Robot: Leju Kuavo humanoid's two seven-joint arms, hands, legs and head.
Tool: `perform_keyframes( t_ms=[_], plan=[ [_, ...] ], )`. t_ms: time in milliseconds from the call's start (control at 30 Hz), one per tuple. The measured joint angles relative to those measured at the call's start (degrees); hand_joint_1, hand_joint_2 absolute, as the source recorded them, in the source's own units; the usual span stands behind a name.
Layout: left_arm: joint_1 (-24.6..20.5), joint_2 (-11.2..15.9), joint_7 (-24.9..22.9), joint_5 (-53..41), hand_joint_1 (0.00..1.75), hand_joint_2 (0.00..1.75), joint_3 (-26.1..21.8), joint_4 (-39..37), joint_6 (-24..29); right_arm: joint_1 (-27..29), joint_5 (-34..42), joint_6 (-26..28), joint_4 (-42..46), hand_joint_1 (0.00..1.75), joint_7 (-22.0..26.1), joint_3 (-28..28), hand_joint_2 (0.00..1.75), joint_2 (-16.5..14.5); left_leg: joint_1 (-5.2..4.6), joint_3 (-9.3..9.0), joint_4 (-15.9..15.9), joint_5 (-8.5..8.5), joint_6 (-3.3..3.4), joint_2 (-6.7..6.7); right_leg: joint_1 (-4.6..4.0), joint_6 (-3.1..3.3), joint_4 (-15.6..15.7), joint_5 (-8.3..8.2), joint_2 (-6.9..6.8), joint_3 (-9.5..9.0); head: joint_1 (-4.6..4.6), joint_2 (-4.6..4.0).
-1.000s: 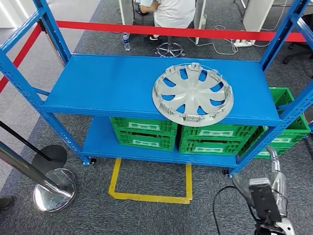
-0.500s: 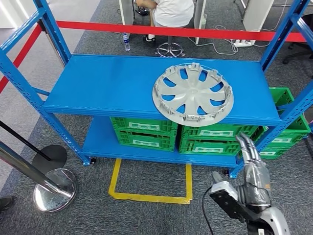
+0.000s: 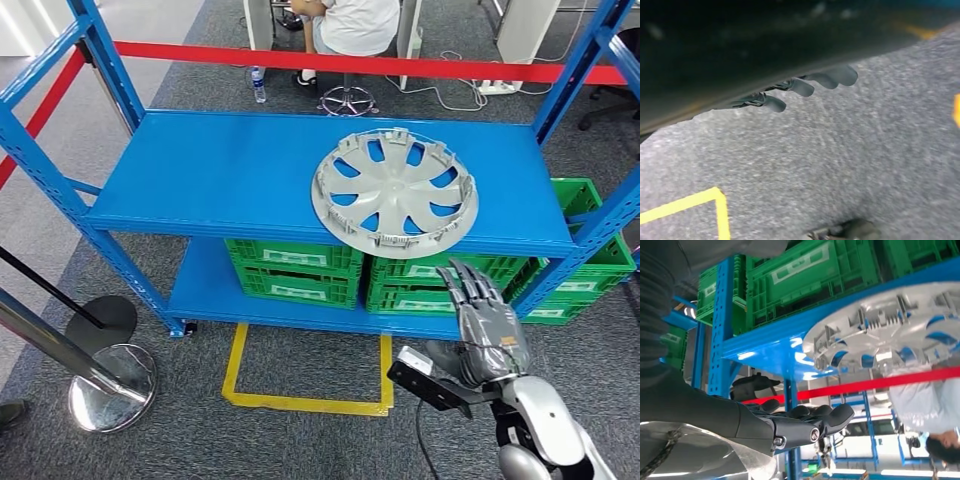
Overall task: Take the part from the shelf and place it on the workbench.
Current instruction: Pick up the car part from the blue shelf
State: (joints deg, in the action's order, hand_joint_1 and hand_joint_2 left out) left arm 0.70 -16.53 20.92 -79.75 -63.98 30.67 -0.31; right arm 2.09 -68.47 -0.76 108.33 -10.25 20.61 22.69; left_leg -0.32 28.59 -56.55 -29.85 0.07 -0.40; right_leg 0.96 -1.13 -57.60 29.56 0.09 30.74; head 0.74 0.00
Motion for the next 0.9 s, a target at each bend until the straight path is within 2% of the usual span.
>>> perform_keyframes(
  t_ms=[367, 600, 900],
  plan=[
    [-0.24, 0.72, 2.89, -0.38, 0.00, 0.00, 0.29, -1.30, 0.28, -2.32, 1.81, -2.37, -1.93, 0.00, 0.03, 1.64, 1.75, 0.01, 0.00, 0.01, 0.00, 0.00, 0.00, 0.00, 0.00, 0.00, 0.00, 0.00, -0.01, 0.01, -0.01, 0.00],
    [-0.41, 1.10, 2.71, -1.21, 0.00, 0.00, 0.63, -2.48, 2.05, -0.10, 6.25, -0.37, -0.31, 0.00, 0.64, 1.70, 1.75, -0.91, 0.00, 0.01, 0.00, 0.00, 0.00, 0.00, 0.00, 0.00, 0.00, 0.00, -0.01, 0.02, 0.00, 0.00],
    [-0.41, 1.33, 2.66, -1.37, 0.00, 0.00, 0.66, -3.16, 2.30, 1.84, 6.81, 0.16, 1.32, 0.00, 0.81, 1.02, 1.75, -1.14, 0.00, 0.01, 0.00, 0.00, 0.00, 0.00, 0.00, 0.00, 0.00, 0.00, -0.01, 0.01, -0.01, 0.00]
  ],
)
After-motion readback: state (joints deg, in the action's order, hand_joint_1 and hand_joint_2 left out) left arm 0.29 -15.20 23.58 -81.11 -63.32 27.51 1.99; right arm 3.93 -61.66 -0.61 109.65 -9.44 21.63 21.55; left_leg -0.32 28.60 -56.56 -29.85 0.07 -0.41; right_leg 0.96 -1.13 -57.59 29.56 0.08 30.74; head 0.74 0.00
